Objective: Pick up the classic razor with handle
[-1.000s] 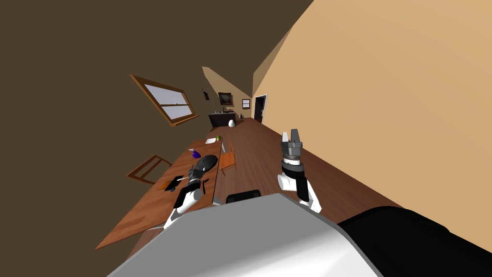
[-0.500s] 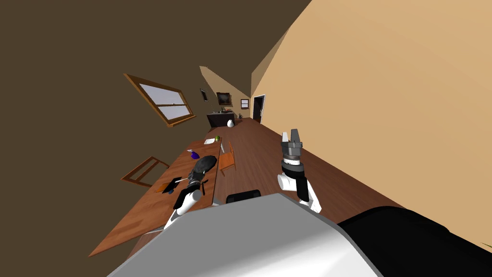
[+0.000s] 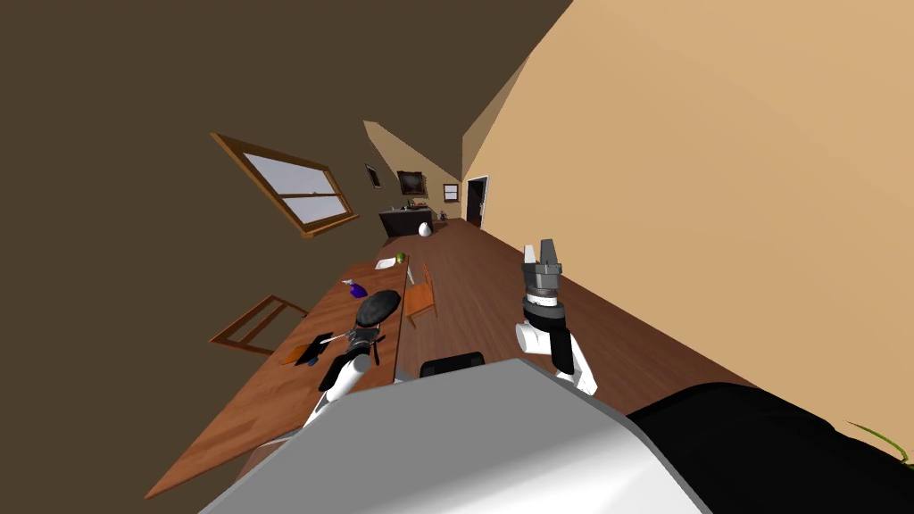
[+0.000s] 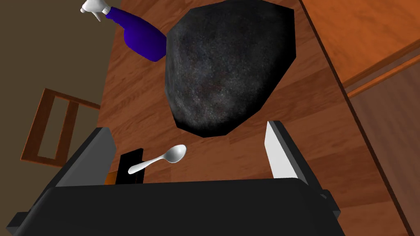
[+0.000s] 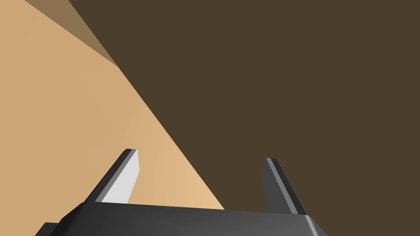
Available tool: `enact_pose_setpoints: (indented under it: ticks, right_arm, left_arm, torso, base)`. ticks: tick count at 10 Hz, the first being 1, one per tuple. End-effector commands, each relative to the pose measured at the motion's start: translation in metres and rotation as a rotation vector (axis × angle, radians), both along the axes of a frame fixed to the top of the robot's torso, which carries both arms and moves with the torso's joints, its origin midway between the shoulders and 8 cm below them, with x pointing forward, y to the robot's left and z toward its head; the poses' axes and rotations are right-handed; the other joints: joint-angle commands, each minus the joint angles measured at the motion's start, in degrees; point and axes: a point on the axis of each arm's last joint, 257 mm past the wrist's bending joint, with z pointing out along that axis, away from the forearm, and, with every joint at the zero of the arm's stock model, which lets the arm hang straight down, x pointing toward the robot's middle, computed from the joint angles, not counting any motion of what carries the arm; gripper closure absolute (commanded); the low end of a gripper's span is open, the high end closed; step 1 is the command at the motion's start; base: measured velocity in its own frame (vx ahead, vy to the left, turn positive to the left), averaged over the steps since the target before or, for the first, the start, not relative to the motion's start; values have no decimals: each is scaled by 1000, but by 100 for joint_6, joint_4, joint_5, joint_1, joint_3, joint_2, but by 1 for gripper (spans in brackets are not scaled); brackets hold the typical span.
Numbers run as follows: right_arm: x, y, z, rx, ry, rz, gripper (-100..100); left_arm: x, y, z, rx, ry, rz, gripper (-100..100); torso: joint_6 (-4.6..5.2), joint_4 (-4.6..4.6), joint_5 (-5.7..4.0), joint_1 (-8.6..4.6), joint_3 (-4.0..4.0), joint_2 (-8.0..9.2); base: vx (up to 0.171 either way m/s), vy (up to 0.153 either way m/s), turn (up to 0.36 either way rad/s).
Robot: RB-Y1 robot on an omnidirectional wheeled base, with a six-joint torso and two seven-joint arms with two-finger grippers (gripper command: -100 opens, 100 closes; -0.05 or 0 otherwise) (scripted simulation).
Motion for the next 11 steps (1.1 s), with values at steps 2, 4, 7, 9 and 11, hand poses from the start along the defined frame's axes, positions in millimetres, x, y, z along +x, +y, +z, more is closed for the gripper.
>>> enact_pose_setpoints:
  ticks: [2,4,7,9,11]
  right_arm:
    - [0,0,0,0,0,0,0]
    - [0,0,0,0,0,0,0]
    - [0,0,0,0,0,0,0]
    - [0,0,0,0,0,0,0]
    - [0,0,0,0,0,0,0]
  left_arm:
    - [-14,8,-32,-103,51,54,-100]
    - [-28,13,-55,-165,90,93,-100]
    - [-48,19,-85,-273,134,163,-100]
    - [-57,21,-98,-324,153,197,-100]
    - [-66,22,-109,-372,170,230,-100]
  torso:
    - [-3,-1,0,0,0,0]
    - [-1,0,0,-1,0,0]
    - [-1,0,-1,-4,-1,-1]
    - [-2,0,-1,-5,-1,-1]
    - [-3,0,-2,-8,-1,-2]
  base:
    - [-5,16,-53]
    - [-7,15,-65]
    - [-4,9,-74]
    - [-3,4,-39]
    - [-1,0,-34]
